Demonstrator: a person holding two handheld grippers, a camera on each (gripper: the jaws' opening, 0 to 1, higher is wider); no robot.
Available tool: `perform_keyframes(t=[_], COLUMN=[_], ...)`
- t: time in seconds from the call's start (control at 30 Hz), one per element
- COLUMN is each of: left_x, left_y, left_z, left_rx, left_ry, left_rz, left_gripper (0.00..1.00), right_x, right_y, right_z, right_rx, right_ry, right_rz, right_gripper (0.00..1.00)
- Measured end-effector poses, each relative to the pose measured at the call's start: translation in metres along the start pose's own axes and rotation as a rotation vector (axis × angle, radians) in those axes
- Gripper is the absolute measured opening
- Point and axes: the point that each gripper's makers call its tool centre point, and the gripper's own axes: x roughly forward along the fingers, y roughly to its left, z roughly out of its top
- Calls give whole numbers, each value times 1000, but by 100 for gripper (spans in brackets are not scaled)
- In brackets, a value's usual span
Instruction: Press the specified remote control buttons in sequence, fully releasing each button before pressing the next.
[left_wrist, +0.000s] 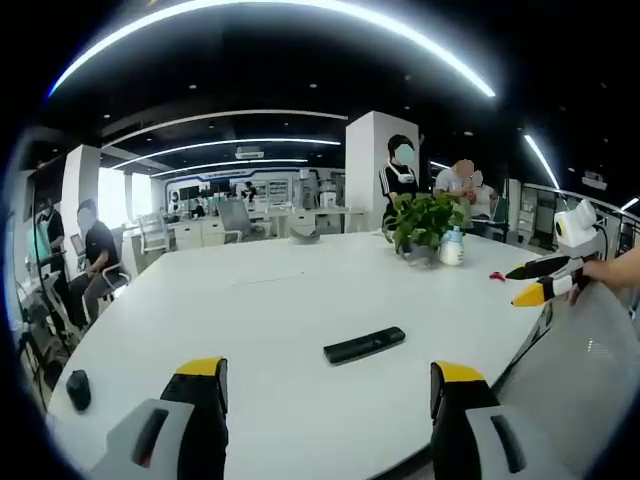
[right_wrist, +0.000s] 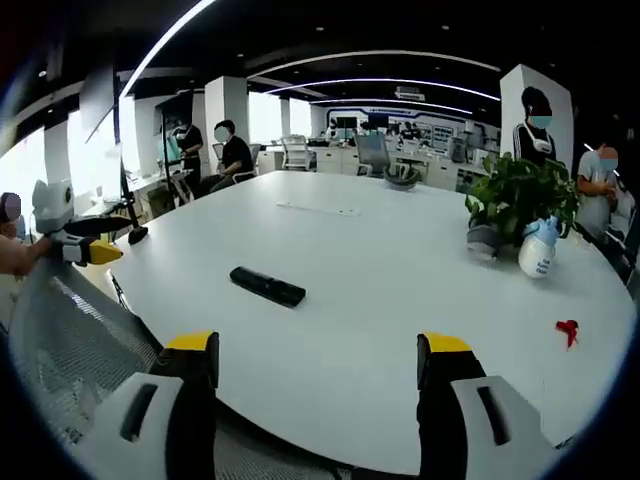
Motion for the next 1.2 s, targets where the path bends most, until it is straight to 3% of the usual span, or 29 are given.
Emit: perform_keyframes(t=[0.77, 0.9, 1.03, 1.1, 1.17, 1.2], left_x=[-1, -2, -3, -2, -4, -3], left_y=[0, 2, 1, 1, 10, 8], left_z=[0, 1, 3, 3, -6, -5], left_rx=[-3, -6, -9, 1, 40, 36], left_ry=[0, -8, -23, -21, 38, 32], left_rz=[1, 15, 8, 11, 57, 50], left_gripper=[86, 86, 86, 86, 85, 84], right_x=[0, 2, 0, 0, 0, -1], right_y=[3, 4, 9, 7, 4, 3], right_z=[0, -5, -1, 0, 1, 2], right_rx=[5, 34, 13, 17, 32, 42], right_ry=[-1, 24, -1, -5, -10, -20], right_rz=[24, 42, 53, 51, 41, 37], right_gripper=[82, 80, 78, 78, 78, 79])
